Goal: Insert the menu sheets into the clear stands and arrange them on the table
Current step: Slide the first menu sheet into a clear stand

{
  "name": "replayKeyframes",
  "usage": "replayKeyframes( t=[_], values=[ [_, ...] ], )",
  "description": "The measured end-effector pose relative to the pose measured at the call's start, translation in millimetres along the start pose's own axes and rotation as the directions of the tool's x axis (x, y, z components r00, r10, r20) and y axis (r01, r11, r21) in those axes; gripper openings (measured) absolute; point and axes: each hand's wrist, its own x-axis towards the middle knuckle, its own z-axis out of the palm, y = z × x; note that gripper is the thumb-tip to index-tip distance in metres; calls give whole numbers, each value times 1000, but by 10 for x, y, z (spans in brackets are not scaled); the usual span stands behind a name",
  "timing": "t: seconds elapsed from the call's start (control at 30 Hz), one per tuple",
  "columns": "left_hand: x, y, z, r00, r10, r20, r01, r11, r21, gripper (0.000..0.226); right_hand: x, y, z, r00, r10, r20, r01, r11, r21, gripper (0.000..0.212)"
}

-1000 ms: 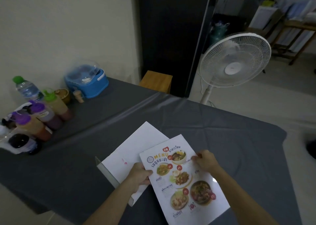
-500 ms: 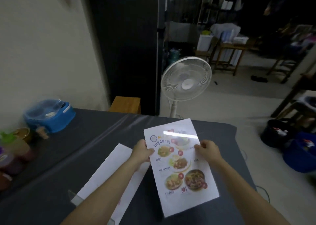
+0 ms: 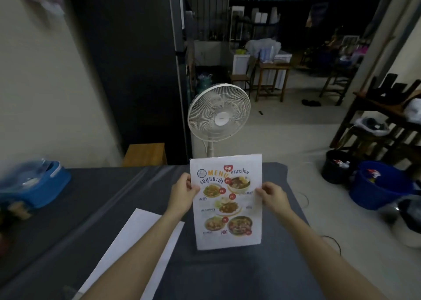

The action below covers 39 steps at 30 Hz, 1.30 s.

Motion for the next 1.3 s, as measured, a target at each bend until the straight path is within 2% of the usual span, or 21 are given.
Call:
replayKeyframes(
  t=[0.2, 0.37, 0.57, 0.7, 1.0, 1.3],
  values=[
    [-73, -70, 43, 996, 58, -65, -59, 998, -9, 9, 21, 50, 76, 999, -10, -45, 14, 995, 98, 10],
    [-99, -153, 40, 995, 48, -89, -47, 999, 8, 11, 46, 105, 187, 999, 18, -45, -12, 991, 131, 24],
    [-117, -299, 47, 995, 11, -103, -13, 1000, -13, 6, 96, 171, 288, 999, 29, -24, -25, 990, 139, 9],
    [-135, -382, 59, 994, 12, -113, -13, 1000, -4, 6, 96, 147, 316, 999, 15, -29, -10, 989, 148, 11],
    [-148, -415, 63, 994, 54, -99, -48, 997, 54, 2, 51, 148, 320, 999, 18, -33, -14, 994, 113, 9],
    [-135, -440, 24, 998, 59, -29, -53, 982, 180, 11, -23, 125, 300, 999, 30, -39, -25, 994, 107, 12]
  ],
)
